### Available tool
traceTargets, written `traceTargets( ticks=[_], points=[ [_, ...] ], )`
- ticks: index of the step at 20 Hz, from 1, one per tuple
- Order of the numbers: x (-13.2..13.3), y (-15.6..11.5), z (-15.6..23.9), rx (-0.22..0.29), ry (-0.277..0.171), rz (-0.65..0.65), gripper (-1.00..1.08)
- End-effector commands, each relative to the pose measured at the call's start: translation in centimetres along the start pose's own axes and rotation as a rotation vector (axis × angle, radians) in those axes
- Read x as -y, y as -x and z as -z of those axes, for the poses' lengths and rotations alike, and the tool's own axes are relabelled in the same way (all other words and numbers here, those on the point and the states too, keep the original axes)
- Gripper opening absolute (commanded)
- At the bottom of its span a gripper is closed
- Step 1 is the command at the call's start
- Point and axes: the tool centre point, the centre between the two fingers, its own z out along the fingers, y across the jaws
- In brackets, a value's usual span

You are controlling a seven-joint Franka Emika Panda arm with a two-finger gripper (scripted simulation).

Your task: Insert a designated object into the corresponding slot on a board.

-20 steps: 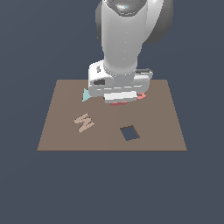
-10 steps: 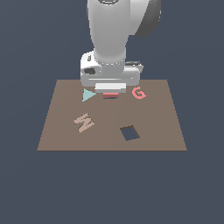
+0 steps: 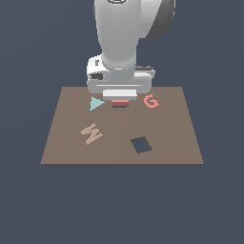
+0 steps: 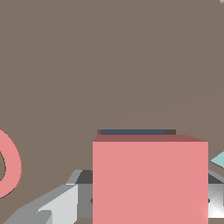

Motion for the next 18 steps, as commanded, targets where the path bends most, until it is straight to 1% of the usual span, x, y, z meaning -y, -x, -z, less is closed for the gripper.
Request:
traceTargets(
  ticks=[1, 8, 9, 18],
  points=[
    [-0.01, -0.01, -0.03, 0.000, 0.000, 0.000, -1.00],
    [0.05, -0.08, -0.98, -0.001, 0.000, 0.001, -1.00],
    [0.05, -0.08, -0.98, -0.001, 0.000, 0.001, 1.00],
    [0.05, -0.08, -0.98, -0.001, 0.000, 0.001, 1.00]
  ],
)
